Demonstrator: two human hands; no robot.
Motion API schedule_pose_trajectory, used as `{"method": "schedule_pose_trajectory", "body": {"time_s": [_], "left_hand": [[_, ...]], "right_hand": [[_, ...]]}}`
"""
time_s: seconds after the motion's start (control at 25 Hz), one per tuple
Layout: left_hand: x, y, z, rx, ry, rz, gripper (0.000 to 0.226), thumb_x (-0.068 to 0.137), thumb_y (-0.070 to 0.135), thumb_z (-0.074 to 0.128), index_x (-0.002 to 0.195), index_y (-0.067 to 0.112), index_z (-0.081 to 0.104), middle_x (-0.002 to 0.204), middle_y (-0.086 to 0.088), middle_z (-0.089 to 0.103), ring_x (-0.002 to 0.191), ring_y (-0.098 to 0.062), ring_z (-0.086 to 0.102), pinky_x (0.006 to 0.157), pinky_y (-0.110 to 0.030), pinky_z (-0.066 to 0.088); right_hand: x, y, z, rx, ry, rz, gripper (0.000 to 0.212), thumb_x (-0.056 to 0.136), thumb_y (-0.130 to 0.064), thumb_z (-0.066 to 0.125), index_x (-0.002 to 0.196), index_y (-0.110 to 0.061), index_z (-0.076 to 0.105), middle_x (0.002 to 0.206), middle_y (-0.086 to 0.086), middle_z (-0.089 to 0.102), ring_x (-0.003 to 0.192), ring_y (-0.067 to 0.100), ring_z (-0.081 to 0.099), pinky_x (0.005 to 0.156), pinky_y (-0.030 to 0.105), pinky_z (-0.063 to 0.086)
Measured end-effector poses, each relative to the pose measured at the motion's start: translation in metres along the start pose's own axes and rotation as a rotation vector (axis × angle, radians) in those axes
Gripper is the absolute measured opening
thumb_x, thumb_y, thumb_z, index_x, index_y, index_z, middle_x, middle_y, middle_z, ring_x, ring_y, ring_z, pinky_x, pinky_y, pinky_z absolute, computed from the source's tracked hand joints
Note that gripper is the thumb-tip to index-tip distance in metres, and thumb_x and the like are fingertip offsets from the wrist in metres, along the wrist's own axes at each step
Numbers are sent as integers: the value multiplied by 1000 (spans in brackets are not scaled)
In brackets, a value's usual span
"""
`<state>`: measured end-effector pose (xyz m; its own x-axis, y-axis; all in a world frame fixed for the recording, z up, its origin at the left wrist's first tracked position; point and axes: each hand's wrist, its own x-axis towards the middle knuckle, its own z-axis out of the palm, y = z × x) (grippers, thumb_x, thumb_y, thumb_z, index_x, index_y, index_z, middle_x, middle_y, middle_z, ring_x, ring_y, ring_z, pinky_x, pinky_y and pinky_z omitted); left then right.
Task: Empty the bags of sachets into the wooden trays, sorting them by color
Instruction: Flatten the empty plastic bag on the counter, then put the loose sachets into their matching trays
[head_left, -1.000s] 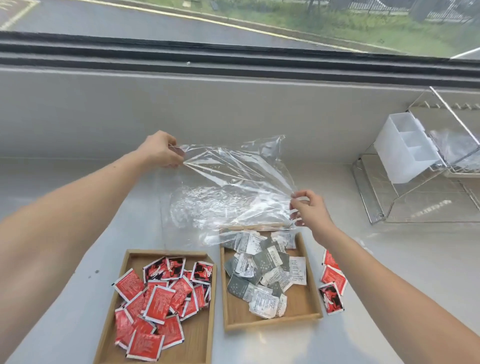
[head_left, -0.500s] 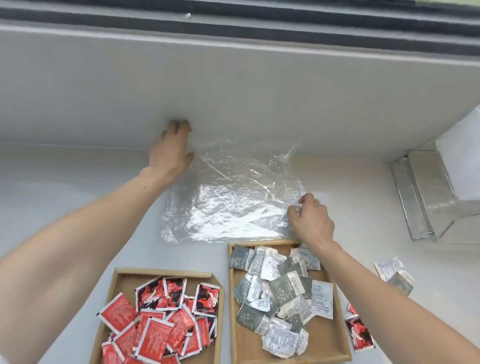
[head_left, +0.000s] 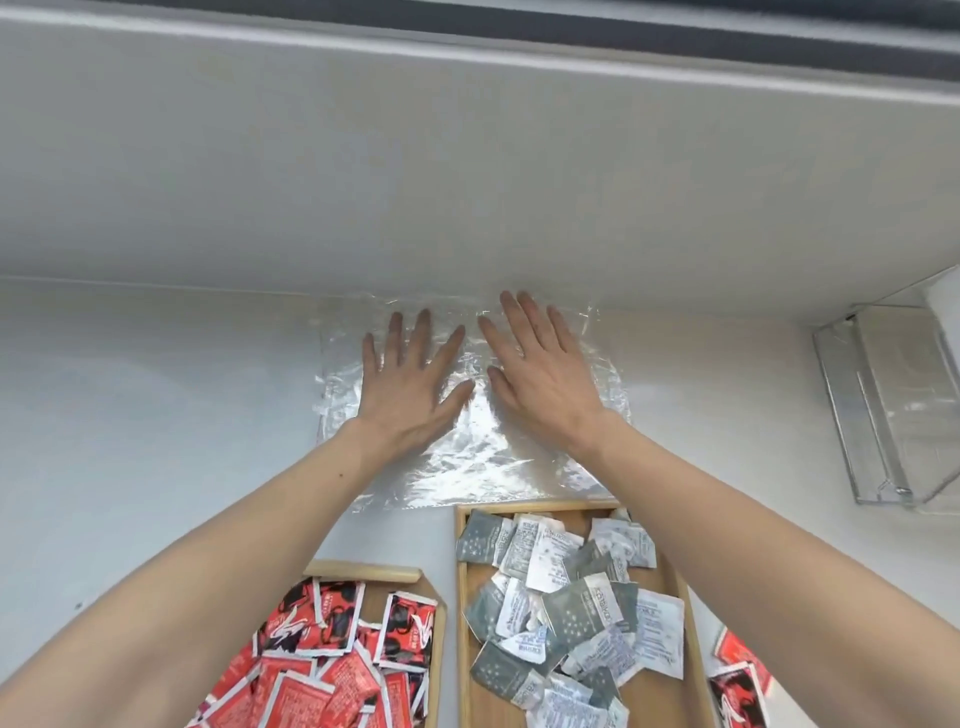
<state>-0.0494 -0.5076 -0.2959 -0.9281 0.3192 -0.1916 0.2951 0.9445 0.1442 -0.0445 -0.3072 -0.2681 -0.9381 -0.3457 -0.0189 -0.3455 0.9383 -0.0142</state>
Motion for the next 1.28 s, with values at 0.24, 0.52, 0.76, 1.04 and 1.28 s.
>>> {"method": "schedule_pose_trajectory", "body": {"time_s": [0.24, 0.52, 0.76, 1.04, 1.28], "left_hand": [[0, -20, 10, -26, -45, 20, 76, 84, 85, 17, 150, 54, -6, 164, 3, -20, 148, -32, -25, 115, -64, -11], [3, -23, 6, -31, -57, 28, 80, 83, 86, 21, 151, 52, -5, 164, 1, -21, 148, -32, -25, 114, -64, -13], [-1, -5, -23, -67, 8, 93, 73, 89, 73, 24, 151, 35, 26, 165, -12, 8, 152, -32, 4, 118, -59, 1], [-73, 33, -60, -61, 104, 121, 71, 95, 64, 18, 152, 24, 28, 159, -17, 28, 146, -35, 23, 118, -55, 15], [-152, 77, -78, -104, 165, 228, 66, 97, 60, 21, 150, 22, 33, 156, -15, 34, 147, -34, 25, 118, -51, 22]], "right_hand": [[-17, 61, 38, 130, -189, 160, 61, 101, -59, 15, 156, -35, 6, 167, -3, 1, 153, 18, -4, 124, 38, 4], [-14, 64, 35, 203, -213, 161, 57, 102, -49, 19, 156, -32, 12, 167, -2, 5, 153, 19, -2, 124, 40, 5], [-11, 48, -9, 187, -166, 105, 56, 100, -27, 39, 151, -5, 28, 159, 20, 26, 148, 35, 22, 121, 46, 19], [-84, 17, -70, 172, -40, 102, 58, 101, -35, 37, 154, -15, 22, 157, 23, 28, 146, 39, 25, 120, 49, 22], [-180, -12, -102, 172, 14, 176, 58, 102, -40, 37, 154, -19, 24, 158, 21, 29, 147, 36, 25, 118, 47, 27]]}}
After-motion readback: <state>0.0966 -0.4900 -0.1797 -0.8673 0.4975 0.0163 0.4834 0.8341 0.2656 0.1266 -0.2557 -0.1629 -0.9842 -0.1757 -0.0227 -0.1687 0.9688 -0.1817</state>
